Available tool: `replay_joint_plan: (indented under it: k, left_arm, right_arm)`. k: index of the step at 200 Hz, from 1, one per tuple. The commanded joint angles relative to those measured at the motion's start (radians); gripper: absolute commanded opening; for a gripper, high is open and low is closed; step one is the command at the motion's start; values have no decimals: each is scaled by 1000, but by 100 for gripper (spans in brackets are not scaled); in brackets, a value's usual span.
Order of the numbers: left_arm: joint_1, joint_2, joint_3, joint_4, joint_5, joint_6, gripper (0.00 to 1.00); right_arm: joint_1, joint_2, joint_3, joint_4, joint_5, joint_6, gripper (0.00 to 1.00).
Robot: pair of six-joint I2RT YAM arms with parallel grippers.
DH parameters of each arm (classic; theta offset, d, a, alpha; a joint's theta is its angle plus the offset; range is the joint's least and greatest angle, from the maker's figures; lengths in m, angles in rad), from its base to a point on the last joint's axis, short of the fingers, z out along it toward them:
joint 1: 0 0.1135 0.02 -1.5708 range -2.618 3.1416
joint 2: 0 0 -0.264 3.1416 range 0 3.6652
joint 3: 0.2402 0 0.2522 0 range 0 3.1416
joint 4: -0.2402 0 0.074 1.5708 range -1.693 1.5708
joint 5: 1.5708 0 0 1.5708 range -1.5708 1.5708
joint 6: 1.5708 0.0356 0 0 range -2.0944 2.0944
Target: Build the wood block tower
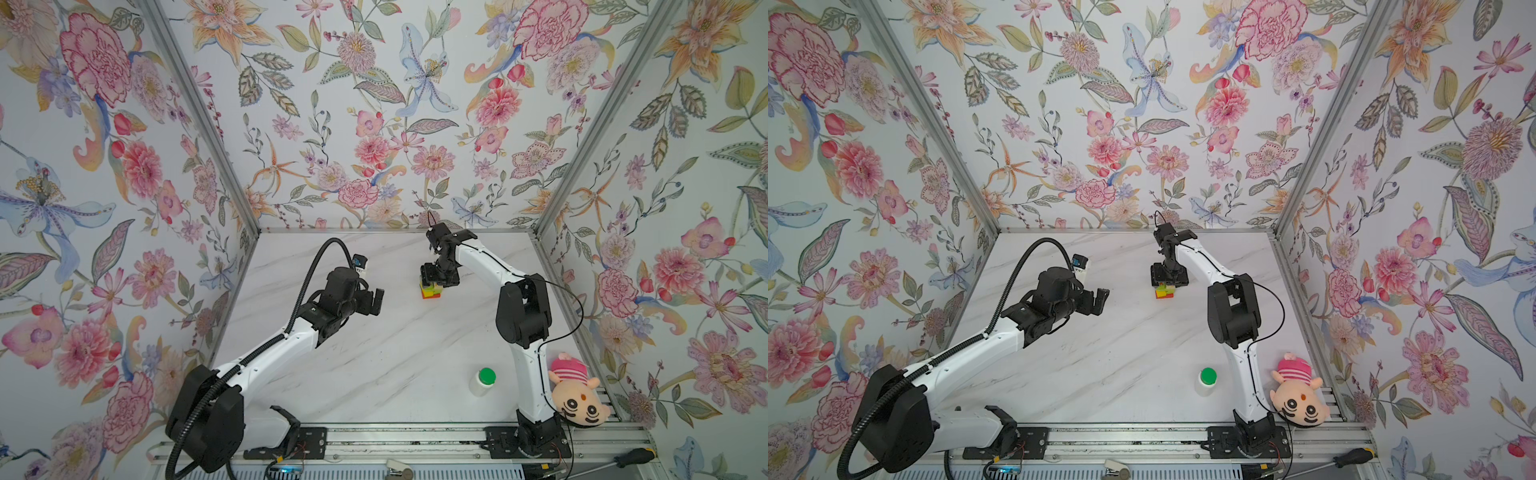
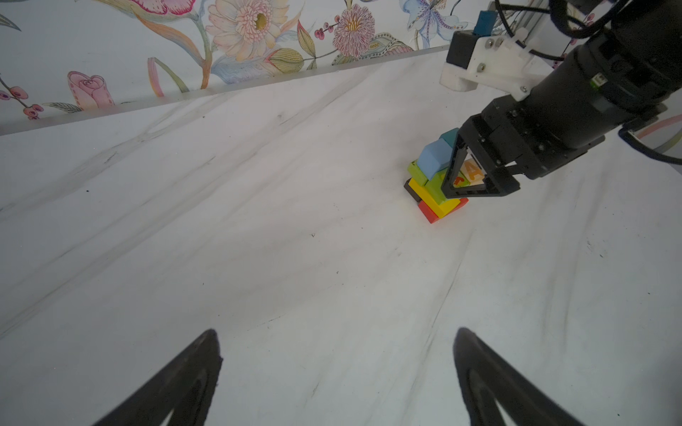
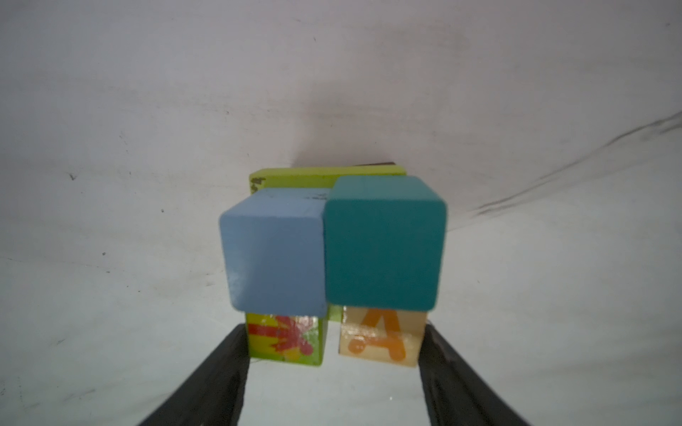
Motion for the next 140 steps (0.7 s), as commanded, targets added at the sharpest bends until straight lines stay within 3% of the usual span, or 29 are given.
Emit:
replay_joint_plan:
  k: [1, 50, 64, 80, 140]
  left_arm:
    - [12, -12, 1, -18, -13, 13, 99]
    - [15, -19, -2, -27, -20, 16, 99]
    - [14, -21, -2, -28, -20, 18, 99]
    - [17, -20, -2, -28, -20, 19, 99]
    - [15, -23, -2, -33, -19, 23, 99]
  right_arm:
    - [-9, 29, 27, -24, 2, -12, 72]
    - [-9, 34, 34, -24, 1, -6, 69]
    - [-11, 35, 38, -25, -2, -7, 61]
    - [-11, 38, 47, -29, -11, -9, 61]
    - [-11, 16, 61, -39, -19, -16, 85]
